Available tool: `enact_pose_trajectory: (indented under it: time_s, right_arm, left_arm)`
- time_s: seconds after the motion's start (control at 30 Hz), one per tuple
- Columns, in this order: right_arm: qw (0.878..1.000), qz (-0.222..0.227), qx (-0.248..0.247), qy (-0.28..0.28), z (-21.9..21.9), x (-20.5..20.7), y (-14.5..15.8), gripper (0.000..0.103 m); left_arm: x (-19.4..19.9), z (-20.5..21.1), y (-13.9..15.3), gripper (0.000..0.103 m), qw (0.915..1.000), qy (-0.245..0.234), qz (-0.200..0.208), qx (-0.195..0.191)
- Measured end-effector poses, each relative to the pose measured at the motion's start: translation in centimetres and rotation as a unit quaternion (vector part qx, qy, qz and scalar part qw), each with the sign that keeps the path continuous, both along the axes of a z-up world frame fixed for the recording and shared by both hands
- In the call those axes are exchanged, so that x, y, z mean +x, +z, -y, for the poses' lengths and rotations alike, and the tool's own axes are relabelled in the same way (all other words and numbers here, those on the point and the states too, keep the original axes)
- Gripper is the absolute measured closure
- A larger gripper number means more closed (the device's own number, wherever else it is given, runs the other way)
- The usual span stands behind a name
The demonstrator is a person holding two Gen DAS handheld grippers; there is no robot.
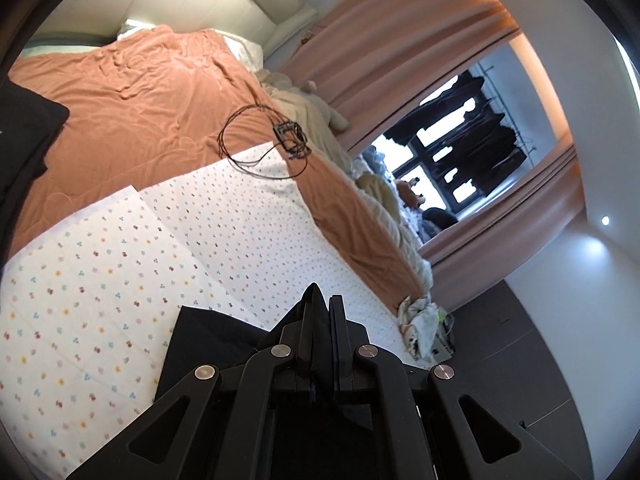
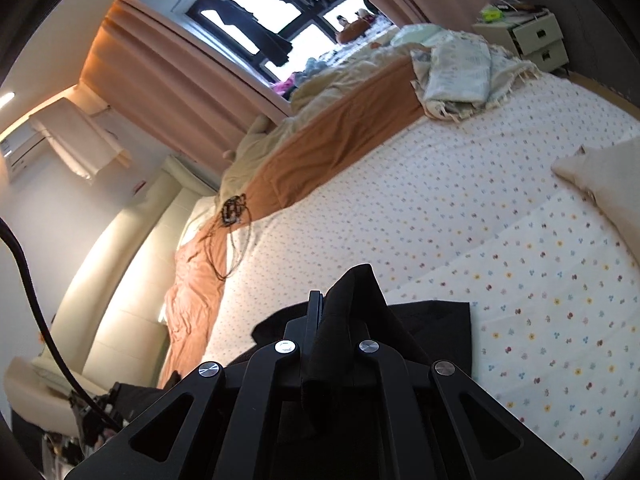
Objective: Fold large clothes
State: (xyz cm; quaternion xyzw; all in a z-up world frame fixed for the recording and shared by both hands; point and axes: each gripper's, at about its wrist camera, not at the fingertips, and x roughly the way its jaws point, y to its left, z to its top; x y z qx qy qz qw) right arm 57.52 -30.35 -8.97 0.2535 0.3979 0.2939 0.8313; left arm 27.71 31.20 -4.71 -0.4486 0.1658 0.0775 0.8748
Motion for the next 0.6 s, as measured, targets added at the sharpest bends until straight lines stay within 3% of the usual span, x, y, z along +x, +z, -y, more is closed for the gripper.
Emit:
enact_pose_trajectory:
  time_s: [0.1,0.37,0.43,0.5,0.57,0.6]
  right_arm:
    - [1.000,-0.022,-0.011,-0.007,0.1,1.4,-2.5,0.099]
    - [0.998,-0.041,-0.043,-0.030,-1.0,4.1,-6.3,0.099]
    - [0.997,-0.041,-0.051,-0.039,-1.5,4.7,-6.8,0.099]
    - [0.995,-0.048,-0.072,-0.047,-2.0,5.3,-7.2,0.095]
    - [0.994,-0.055,-0.081,-0.042,-2.6,5.8,-7.6,0.080]
    - [0.994,-0.053,-0.082,-0.041,-2.7,5.7,-7.6,0.062]
  left_arm:
    - [3.0,-0.2,-1.3,0.099,0.9996,-0.010,-0.020,0.016]
    - [8.8,-2.1,-5.7,0.099,0.9971,-0.012,-0.073,-0.015]
    - [10.3,-2.3,-6.2,0.082,0.9959,-0.035,-0.077,-0.031]
    - [11.4,-2.3,-6.7,0.031,0.9941,-0.072,-0.058,-0.057]
    - [11.0,-1.8,-6.5,0.019,0.9963,-0.061,-0.042,-0.044]
    - [10.7,-1.6,-6.3,0.019,0.9973,-0.056,-0.041,-0.025]
